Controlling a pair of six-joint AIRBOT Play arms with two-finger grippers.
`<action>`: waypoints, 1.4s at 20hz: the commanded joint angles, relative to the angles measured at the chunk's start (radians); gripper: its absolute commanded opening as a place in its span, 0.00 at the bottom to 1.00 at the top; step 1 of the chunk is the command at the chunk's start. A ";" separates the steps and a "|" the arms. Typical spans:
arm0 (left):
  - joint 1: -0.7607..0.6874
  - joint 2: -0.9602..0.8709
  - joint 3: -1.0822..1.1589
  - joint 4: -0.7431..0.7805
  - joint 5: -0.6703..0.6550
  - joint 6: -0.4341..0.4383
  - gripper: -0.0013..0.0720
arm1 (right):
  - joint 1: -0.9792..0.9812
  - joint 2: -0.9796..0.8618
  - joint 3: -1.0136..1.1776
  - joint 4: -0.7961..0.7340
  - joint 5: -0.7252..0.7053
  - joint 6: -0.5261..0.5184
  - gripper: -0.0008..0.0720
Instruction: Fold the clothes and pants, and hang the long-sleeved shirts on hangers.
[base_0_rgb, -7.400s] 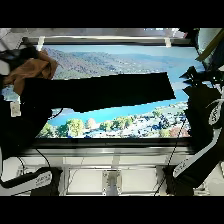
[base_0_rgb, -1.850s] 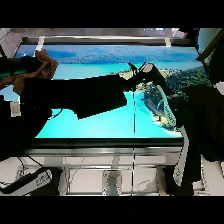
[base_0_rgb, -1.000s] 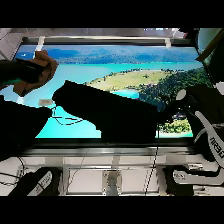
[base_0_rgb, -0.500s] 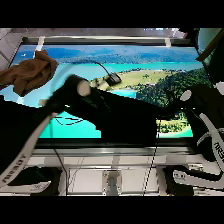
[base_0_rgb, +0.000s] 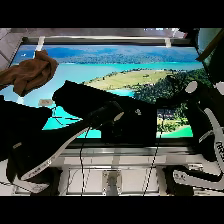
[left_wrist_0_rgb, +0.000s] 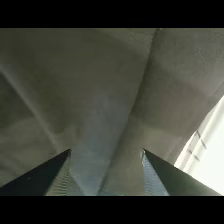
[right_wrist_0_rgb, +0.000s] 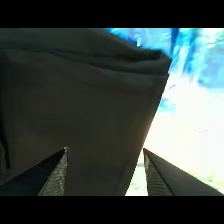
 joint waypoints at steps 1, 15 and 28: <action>-0.013 -0.018 0.000 0.002 -0.016 -0.027 0.70 | 0.000 0.001 0.009 -0.005 -0.024 -0.030 0.72; 0.000 -0.086 0.005 0.348 0.168 -0.177 0.03 | 0.000 0.001 0.009 -0.002 -0.043 -0.030 0.71; 0.174 -0.084 0.153 0.477 0.221 -0.442 0.60 | 0.000 0.001 0.009 0.013 -0.040 -0.028 0.73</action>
